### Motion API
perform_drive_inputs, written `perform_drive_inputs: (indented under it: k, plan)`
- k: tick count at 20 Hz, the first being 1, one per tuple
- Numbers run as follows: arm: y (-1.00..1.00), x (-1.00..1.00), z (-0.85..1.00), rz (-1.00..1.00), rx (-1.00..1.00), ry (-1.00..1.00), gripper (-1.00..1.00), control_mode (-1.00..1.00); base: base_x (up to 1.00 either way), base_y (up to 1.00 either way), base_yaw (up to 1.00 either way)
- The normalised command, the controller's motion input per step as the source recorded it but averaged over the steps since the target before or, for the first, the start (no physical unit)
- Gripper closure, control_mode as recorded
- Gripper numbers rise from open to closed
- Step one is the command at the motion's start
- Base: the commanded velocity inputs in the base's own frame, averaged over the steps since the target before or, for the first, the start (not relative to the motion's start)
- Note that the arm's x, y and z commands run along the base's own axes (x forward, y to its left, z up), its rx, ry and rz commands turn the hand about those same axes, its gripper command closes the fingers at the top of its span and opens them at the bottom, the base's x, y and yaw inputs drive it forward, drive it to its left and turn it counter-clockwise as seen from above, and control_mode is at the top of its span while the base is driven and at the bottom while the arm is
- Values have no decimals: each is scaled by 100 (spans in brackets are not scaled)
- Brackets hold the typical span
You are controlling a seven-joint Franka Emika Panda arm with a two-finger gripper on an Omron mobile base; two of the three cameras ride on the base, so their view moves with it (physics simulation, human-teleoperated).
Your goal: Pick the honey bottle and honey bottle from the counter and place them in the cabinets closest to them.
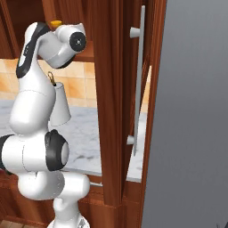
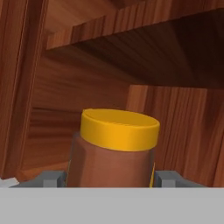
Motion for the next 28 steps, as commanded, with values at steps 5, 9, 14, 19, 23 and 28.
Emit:
perform_drive_inputs:
  k: [5,9,14,19,23,28]
  plan:
    - [0,36,0,0,0,2,100,-100,0,0,0]
    - [0,21,-1,0,0,5,100,-100,0,0,0]
    - [0,15,-9,0,0,4,100,-100,0,0,0]
    - [0,12,-14,0,0,1,100,-100,0,0,0]
    - [0,8,-25,0,0,0,100,-100,0,0,0]
    - [0,10,-31,0,0,0,100,-100,0,0,0]
